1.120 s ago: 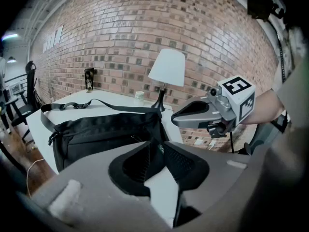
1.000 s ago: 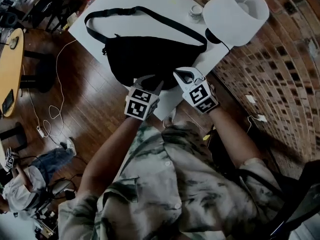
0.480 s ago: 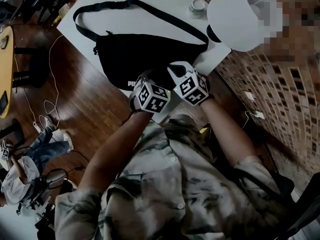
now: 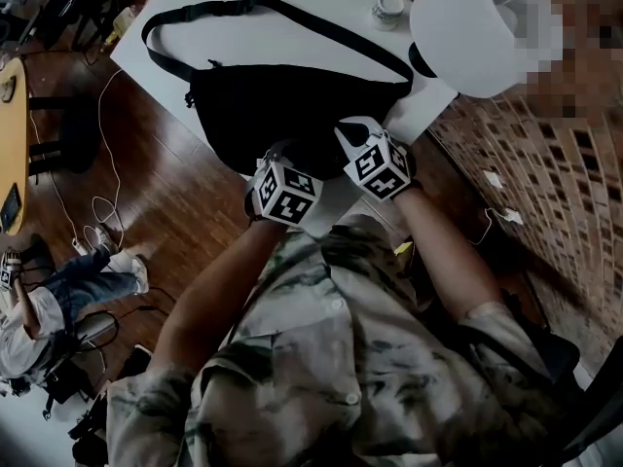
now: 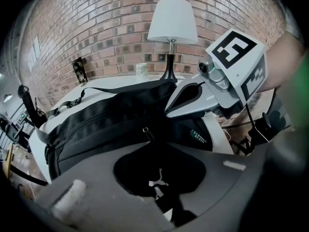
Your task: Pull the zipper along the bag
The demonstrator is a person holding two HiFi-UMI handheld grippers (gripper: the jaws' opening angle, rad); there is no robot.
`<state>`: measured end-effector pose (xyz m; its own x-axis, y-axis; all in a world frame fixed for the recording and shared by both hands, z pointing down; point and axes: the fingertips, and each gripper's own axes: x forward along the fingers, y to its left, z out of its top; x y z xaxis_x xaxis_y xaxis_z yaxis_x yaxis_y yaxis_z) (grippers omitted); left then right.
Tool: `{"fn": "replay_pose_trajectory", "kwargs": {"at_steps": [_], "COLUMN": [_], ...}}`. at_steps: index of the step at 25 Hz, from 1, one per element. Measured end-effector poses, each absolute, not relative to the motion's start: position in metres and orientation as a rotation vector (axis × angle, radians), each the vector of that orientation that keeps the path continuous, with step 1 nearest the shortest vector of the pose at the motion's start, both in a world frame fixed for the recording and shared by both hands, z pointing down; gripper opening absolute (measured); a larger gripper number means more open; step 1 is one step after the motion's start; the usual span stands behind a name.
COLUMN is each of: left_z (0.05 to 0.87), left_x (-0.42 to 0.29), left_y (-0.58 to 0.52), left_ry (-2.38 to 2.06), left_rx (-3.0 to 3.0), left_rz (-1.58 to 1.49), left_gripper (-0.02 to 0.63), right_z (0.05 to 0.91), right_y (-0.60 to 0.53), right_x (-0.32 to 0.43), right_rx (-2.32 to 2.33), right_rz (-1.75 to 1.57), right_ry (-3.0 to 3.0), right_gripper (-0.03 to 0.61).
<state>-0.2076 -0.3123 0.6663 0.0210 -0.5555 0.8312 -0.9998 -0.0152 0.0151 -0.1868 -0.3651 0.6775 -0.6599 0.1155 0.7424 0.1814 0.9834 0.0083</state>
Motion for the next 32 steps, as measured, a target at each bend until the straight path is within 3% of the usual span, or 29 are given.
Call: {"fn": "replay_pose_trajectory", "kwargs": {"at_steps": [32], "left_z": [0.642], "left_x": [-0.323], "left_y": [-0.259], "left_ry": [-1.342], "left_rx": [2.013], "left_rz": [0.677], "left_gripper": [0.029], "right_z": [0.688], "right_y": [-0.374], "right_x": [-0.186], "right_rx": [0.224], "right_rz": [-0.081], "right_ry": [-1.993], "right_gripper": [0.006]}}
